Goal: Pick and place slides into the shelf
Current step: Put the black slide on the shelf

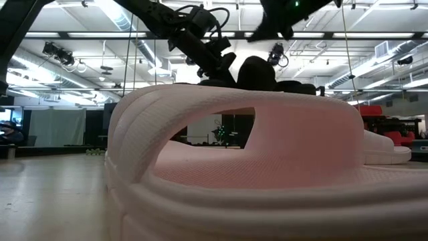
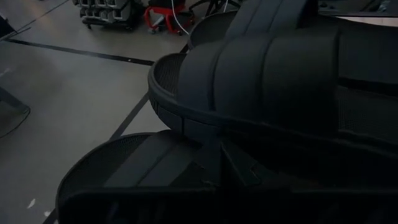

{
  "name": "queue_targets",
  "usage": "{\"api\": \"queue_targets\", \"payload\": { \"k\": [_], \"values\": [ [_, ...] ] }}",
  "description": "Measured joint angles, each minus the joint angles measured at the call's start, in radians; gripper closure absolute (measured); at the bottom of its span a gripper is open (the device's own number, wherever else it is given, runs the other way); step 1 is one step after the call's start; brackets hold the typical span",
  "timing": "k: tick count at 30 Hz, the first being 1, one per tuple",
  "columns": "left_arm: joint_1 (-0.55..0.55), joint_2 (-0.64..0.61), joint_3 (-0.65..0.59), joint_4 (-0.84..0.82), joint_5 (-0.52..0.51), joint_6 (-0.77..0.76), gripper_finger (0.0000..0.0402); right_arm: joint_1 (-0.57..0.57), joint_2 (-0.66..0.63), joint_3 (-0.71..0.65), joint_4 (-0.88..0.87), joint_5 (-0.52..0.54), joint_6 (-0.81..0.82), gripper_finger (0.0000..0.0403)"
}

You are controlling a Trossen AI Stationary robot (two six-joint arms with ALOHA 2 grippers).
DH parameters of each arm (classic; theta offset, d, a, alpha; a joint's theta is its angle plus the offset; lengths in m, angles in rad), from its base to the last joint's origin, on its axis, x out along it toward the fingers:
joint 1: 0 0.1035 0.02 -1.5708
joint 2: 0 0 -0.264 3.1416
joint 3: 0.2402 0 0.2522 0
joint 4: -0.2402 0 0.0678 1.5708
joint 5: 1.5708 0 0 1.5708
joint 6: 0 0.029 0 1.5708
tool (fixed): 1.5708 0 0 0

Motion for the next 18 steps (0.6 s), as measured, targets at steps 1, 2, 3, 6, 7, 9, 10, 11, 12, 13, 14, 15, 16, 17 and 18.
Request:
{"api": "queue_targets", "payload": {
  "k": [1, 2, 3, 6, 7, 9, 10, 11, 12, 13, 14, 15, 16, 17, 18],
  "values": [
    [-0.002, 0.0, 0.0, 0.0, 0.0, 0.0, 0.0401, -0.007, -0.001, 0.0, 0.024, -0.019, -0.007, 0.0402],
    [-0.007, 0.0, 0.0, -0.001, -0.003, 0.003, 0.0401, -0.02, 0.002, 0.0, 0.037, -0.04, -0.01, 0.0402],
    [-0.011, 0.0, 0.0, -0.002, -0.006, 0.006, 0.0401, -0.032, 0.009, 0.0, 0.045, -0.064, -0.002, 0.0402],
    [-0.017, 0.0, 0.0, -0.001, -0.01, 0.008, 0.0401, -0.073, 0.041, 0.0, 0.064, -0.14, 0.038, 0.0403],
    [-0.02, 0.0, 0.0, 0.0, -0.01, 0.008, 0.0401, -0.082, 0.054, 0.0, 0.074, -0.157, 0.049, 0.0403],
    [-0.022, 0.001, 0.0, 0.005, -0.011, 0.008, 0.0401, -0.097, 0.081, 0.0, 0.093, -0.177, 0.063, 0.0403],
    [-0.023, 0.001, 0.0, 0.006, -0.011, 0.008, 0.0401, -0.102, 0.094, 0.0, 0.098, -0.184, 0.065, 0.0403],
    [-0.023, 0.002, 0.0, 0.006, -0.011, 0.008, 0.0401, -0.107, 0.107, 0.0, 0.101, -0.189, 0.065, 0.0403],
    [-0.023, 0.002, 0.0, 0.007, -0.011, 0.009, 0.0401, -0.111, 0.12, 0.001, 0.103, -0.192, 0.065, 0.0403],
    [-0.023, 0.002, -0.001, 0.008, -0.011, 0.009, 0.0401, -0.114, 0.134, 0.007, 0.101, -0.197, 0.065, 0.0403],
    [-0.023, 0.002, -0.001, 0.008, -0.011, 0.012, 0.0401, -0.117, 0.149, 0.017, 0.101, -0.21, 0.065, 0.0403],
    [-0.023, 0.002, -0.001, 0.008, -0.01, 0.019, 0.0401, -0.119, 0.164, 0.031, 0.103, -0.223, 0.064, 0.0403],
    [-0.024, 0.002, -0.001, 0.008, -0.01, 0.027, 0.0401, -0.122, 0.179, 0.046, 0.105, -0.233, 0.064, 0.0403],
    [-0.026, 0.002, -0.001, 0.008, -0.01, 0.032, 0.0401, -0.122, 0.196, 0.062, 0.107, -0.237, 0.064, 0.0403],
    [-0.026, 0.002, -0.001, 0.008, -0.011, 0.035, 0.0401, -0.122, 0.212, 0.077, 0.108, -0.238, 0.064, 0.0403]
  ]
}}
